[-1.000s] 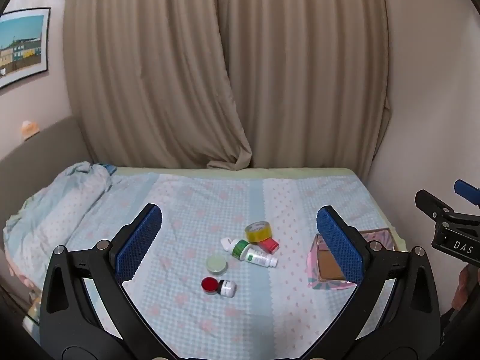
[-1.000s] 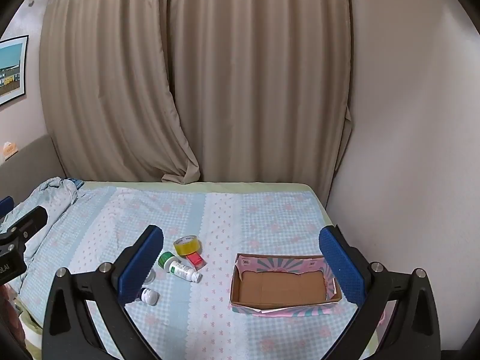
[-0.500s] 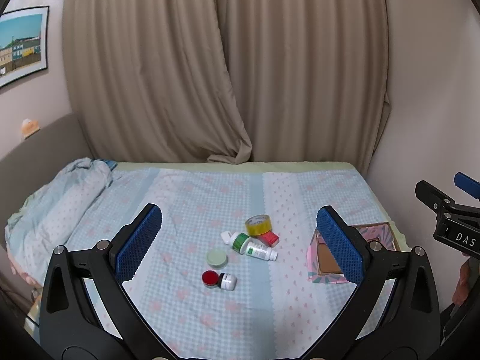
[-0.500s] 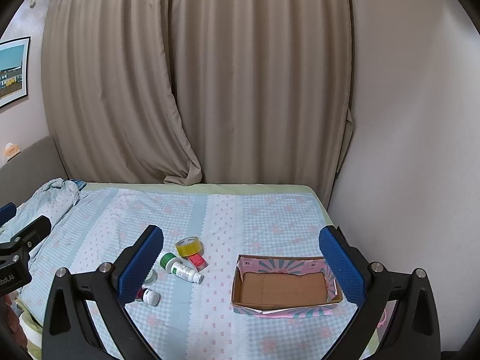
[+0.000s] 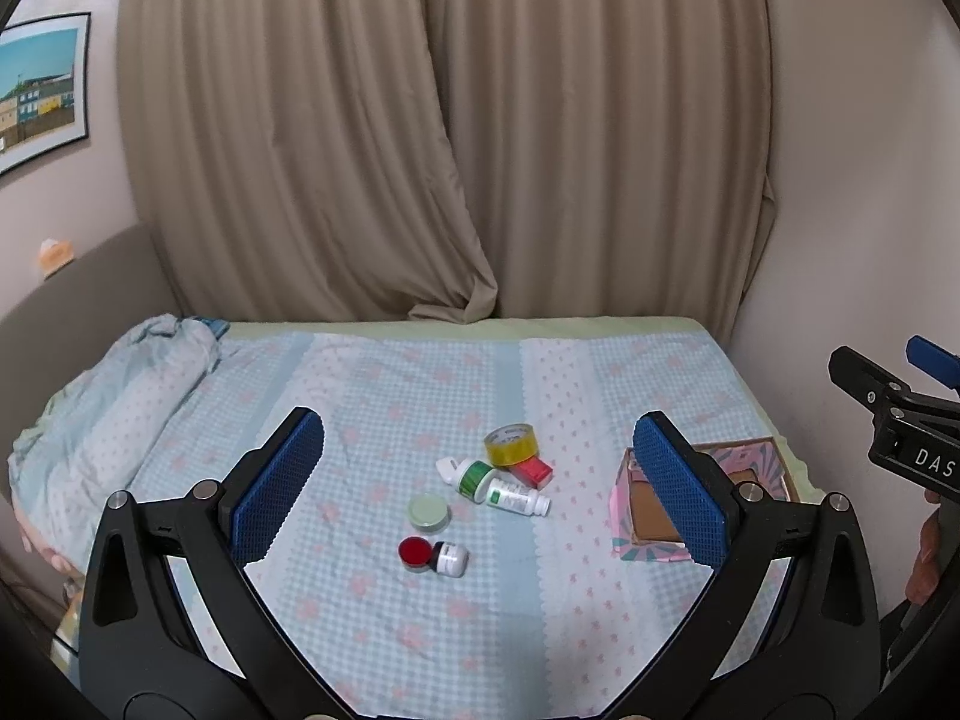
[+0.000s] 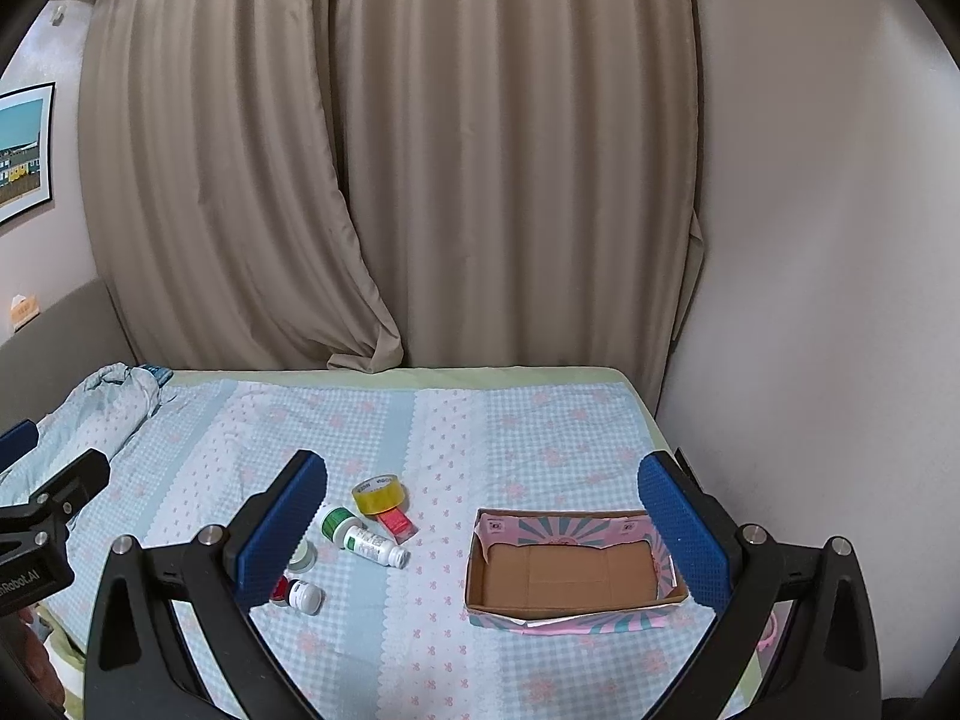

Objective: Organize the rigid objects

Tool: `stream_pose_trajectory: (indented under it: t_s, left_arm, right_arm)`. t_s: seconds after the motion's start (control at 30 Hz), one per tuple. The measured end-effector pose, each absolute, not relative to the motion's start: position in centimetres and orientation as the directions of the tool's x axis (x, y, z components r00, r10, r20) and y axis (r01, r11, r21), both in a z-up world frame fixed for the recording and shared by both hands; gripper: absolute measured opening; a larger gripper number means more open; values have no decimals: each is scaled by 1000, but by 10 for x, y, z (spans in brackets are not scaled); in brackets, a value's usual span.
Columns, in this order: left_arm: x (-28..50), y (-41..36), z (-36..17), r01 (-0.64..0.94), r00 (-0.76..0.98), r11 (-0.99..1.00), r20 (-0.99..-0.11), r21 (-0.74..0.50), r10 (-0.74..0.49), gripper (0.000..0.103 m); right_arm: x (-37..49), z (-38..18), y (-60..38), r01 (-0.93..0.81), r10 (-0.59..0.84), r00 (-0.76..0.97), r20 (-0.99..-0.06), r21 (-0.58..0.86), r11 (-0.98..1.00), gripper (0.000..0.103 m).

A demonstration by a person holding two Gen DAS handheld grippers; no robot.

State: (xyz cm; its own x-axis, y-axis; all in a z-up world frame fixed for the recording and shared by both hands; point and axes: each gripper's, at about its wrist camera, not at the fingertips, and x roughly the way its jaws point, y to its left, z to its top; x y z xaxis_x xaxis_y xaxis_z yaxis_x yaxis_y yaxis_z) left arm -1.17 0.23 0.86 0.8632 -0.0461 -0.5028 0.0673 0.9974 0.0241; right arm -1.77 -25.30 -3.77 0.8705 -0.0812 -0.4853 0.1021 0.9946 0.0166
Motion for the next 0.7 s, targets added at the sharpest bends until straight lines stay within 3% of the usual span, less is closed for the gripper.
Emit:
stream_pose_trajectory:
  t_s: [0.7]
  left_arm:
    - [-6,1,2,68,857,998,-514,16,-50,102]
  right_arm:
    - [-17,-39,-253,101,-81,871,-485,15,995,103]
